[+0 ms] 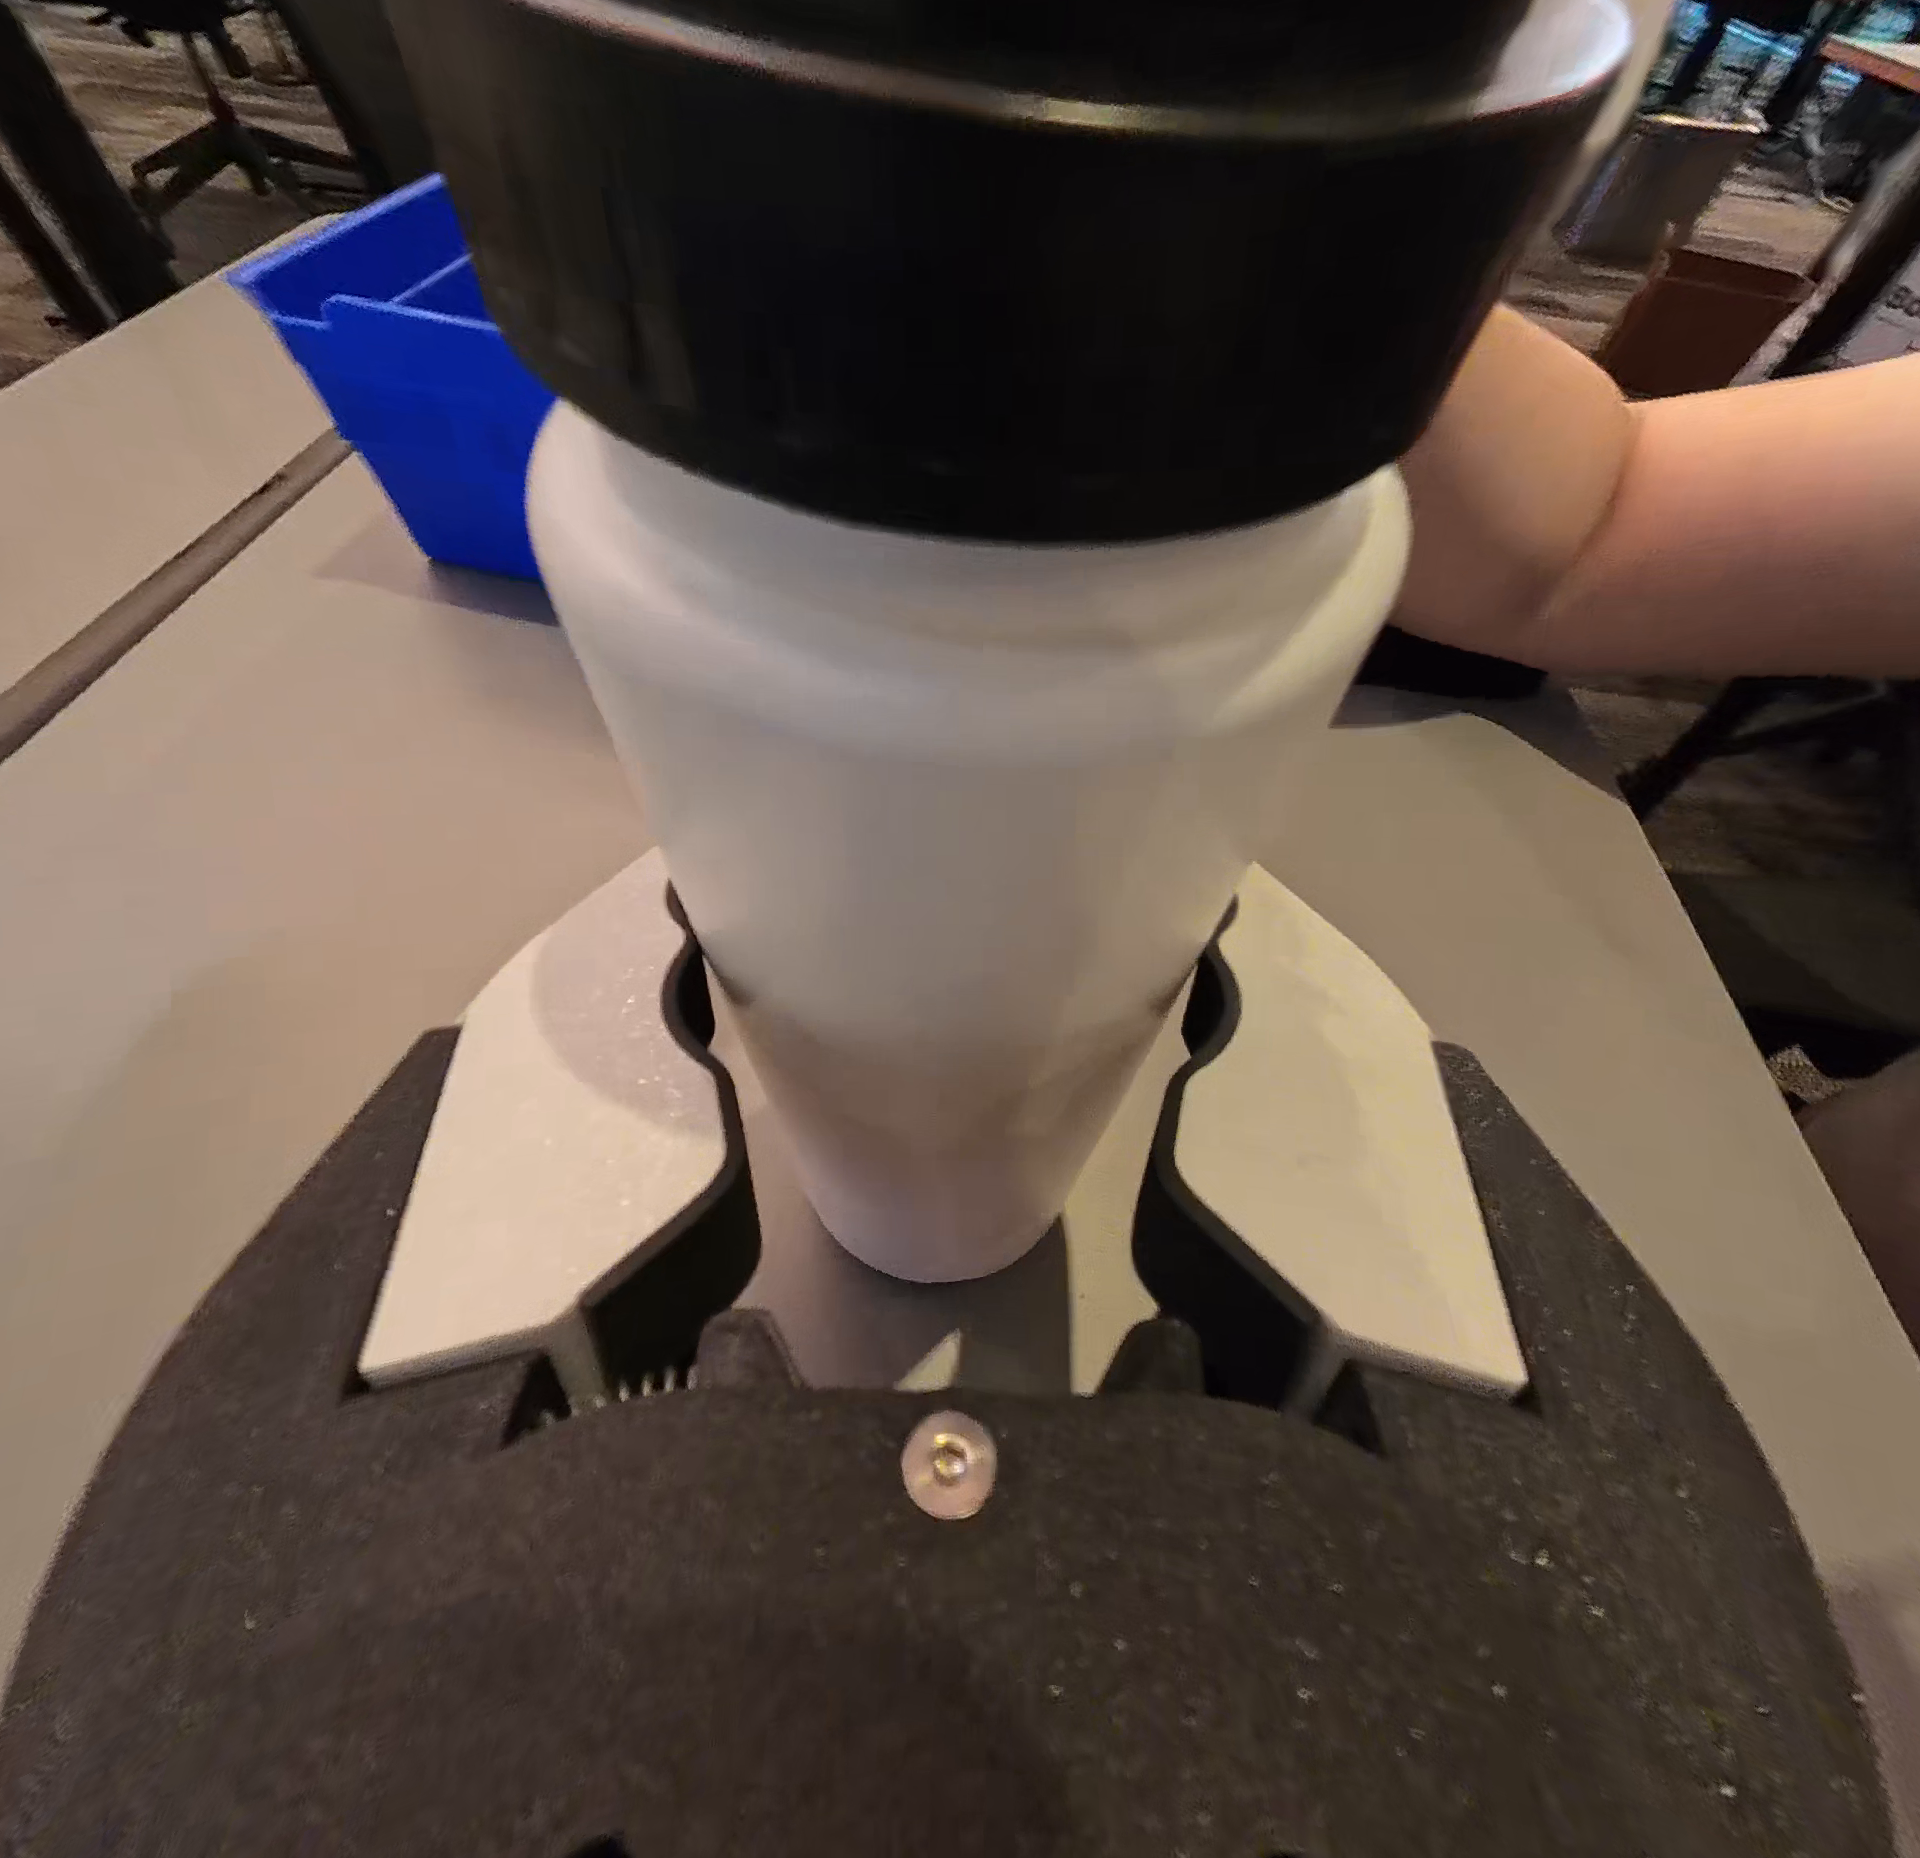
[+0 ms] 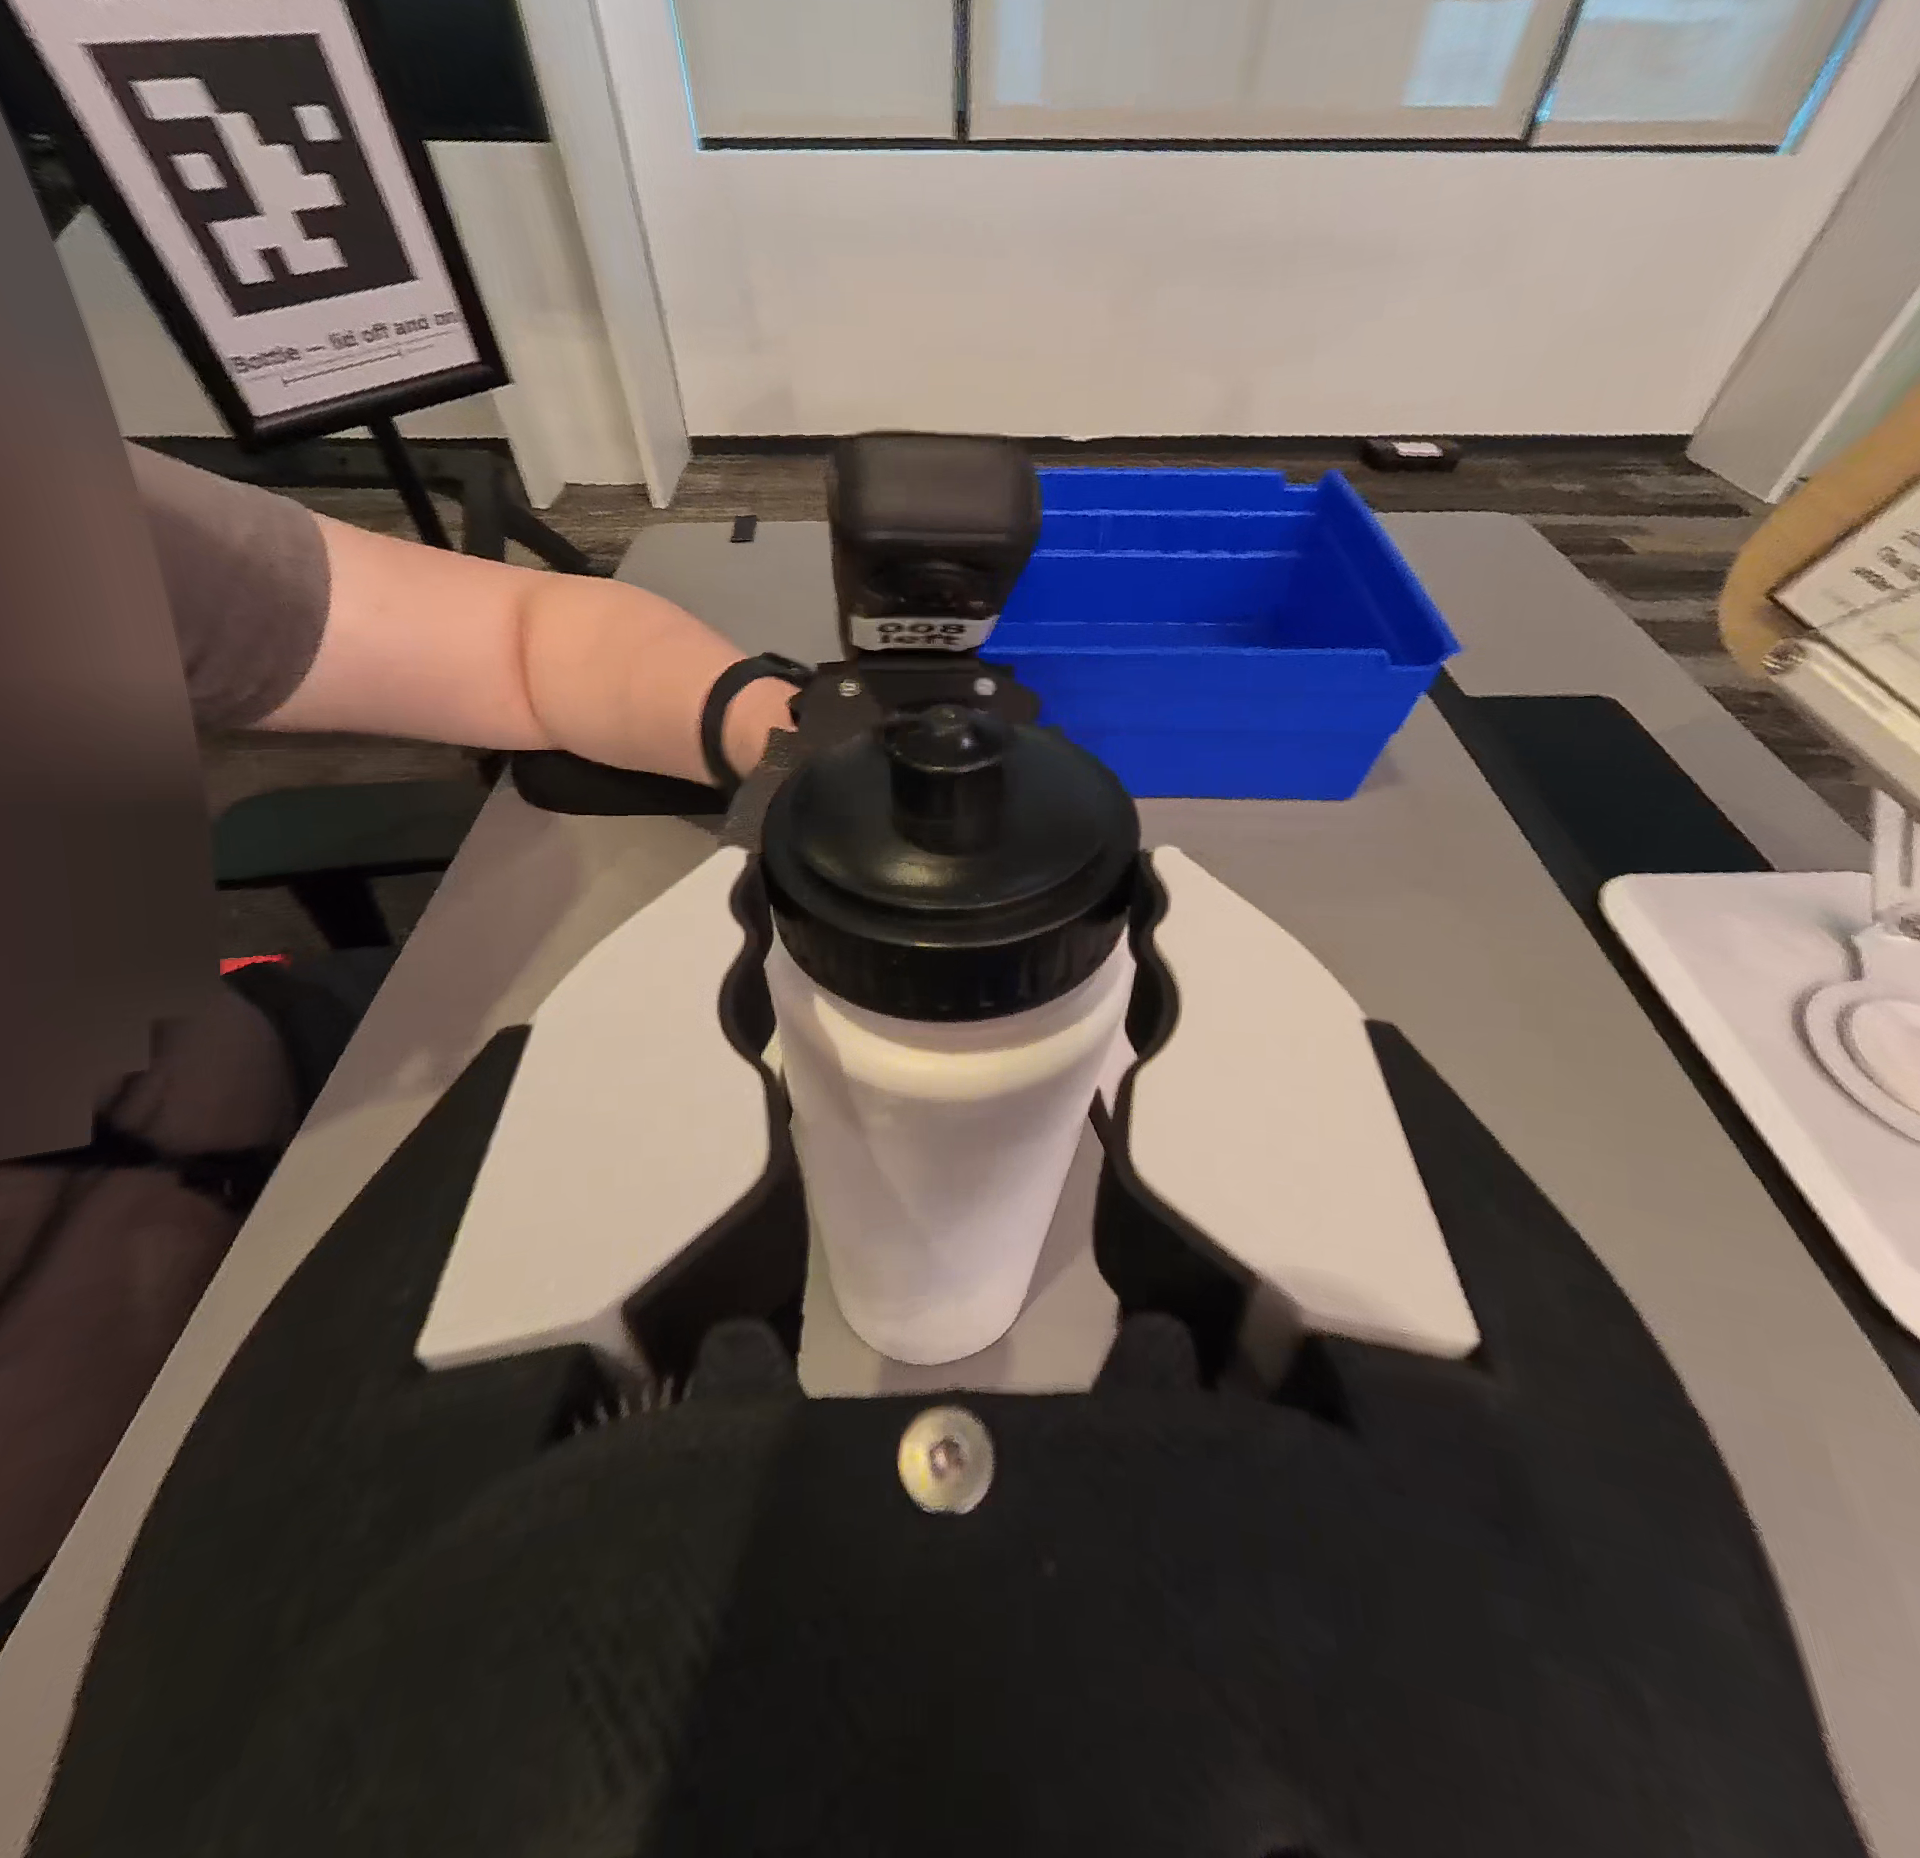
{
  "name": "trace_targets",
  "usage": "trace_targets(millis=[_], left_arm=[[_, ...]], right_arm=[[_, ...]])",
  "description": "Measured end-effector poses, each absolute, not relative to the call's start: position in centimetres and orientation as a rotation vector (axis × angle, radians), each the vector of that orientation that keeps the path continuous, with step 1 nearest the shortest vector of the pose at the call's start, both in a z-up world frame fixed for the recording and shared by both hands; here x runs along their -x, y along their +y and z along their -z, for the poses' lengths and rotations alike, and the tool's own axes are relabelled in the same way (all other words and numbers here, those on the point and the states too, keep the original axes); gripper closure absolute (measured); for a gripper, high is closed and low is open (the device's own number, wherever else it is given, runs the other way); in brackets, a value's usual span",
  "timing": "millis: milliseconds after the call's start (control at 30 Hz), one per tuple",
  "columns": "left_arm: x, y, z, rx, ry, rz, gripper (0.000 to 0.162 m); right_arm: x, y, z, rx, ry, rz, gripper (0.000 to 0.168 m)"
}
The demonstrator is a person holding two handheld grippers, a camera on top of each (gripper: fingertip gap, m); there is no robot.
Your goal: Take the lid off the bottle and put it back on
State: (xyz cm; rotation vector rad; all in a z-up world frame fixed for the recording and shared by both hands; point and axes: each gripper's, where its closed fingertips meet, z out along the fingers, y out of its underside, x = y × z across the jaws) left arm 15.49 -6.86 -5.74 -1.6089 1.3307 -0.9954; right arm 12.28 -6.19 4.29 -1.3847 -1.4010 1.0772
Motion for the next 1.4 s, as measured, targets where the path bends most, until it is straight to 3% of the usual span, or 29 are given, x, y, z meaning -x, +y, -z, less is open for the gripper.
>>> trace_targets(millis=[367, 767, 1400], left_arm=[[-13.3, -1.9, 5.7, 1.782, 0.951, 0.663, 0.073], [-14.1, -2.7, 5.8, 1.733, 1.045, 0.679, 0.073], [-14.7, -4.2, 6.0, 1.734, 1.165, 0.750, 0.074]], right_arm=[[-10.7, -2.5, -4.2, 1.555, -1.058, -0.842, 0.100], [-11.9, -3.3, -4.9, 1.424, -1.219, -0.964, 0.092], [-12.0, -4.9, -4.5, 1.383, -1.328, -1.085, 0.099]])
